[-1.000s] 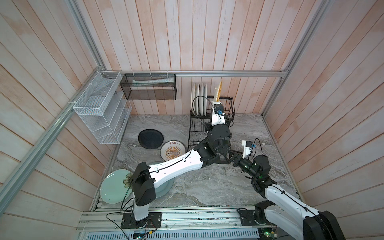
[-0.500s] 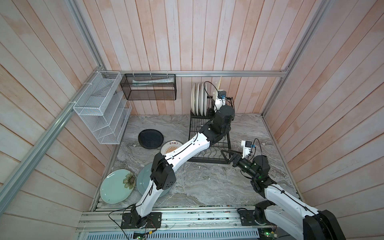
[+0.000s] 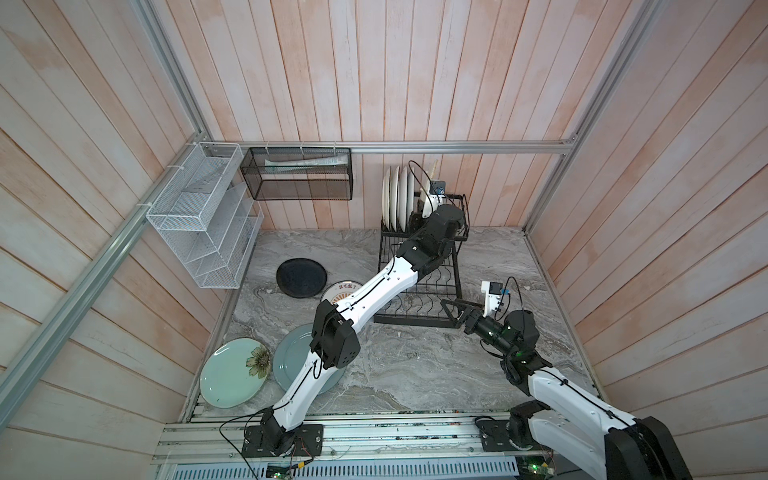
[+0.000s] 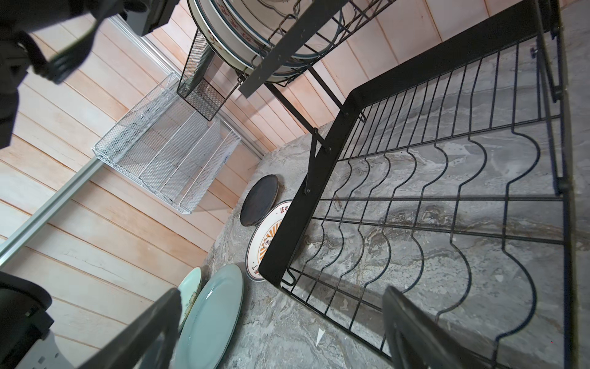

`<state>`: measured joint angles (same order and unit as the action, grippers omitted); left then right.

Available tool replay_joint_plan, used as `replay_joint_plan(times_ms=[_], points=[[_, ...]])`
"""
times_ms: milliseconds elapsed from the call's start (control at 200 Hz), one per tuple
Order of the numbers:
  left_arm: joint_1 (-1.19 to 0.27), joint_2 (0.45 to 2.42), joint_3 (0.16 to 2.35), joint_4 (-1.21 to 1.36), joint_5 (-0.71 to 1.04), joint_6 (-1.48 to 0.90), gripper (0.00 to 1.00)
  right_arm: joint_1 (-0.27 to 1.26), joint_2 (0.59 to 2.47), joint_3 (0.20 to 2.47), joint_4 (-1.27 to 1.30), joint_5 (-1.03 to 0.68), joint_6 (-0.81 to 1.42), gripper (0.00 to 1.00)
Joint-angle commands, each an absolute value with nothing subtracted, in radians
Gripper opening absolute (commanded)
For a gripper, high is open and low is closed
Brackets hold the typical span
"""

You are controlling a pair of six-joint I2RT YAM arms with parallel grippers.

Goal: Load the plates into the dish rack
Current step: 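Lower the rattan plate into the upper rack slot with the left gripper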

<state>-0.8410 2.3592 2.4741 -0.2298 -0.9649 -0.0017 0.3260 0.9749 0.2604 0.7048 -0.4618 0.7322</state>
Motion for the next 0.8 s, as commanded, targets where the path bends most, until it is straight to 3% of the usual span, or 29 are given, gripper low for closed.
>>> replay_joint_plan(times_ms=[0, 415, 795], points=[[-0.823, 2.395, 2.528, -0.208, -0.962, -0.017, 0.00, 0.334, 0.982, 0.257, 0.741, -0.462, 0.732, 0.98], [-0.795, 2.455, 2.553, -0.212, -0.966, -0.032, 0.00, 0.348, 1.028, 0.262, 0.756, -0.458, 0.727, 0.98], [-0.799, 2.479, 2.577, -0.150, -1.077, -0.025, 0.00, 0.357, 1.075, 0.272, 0.766, -0.478, 0.732, 0.98]])
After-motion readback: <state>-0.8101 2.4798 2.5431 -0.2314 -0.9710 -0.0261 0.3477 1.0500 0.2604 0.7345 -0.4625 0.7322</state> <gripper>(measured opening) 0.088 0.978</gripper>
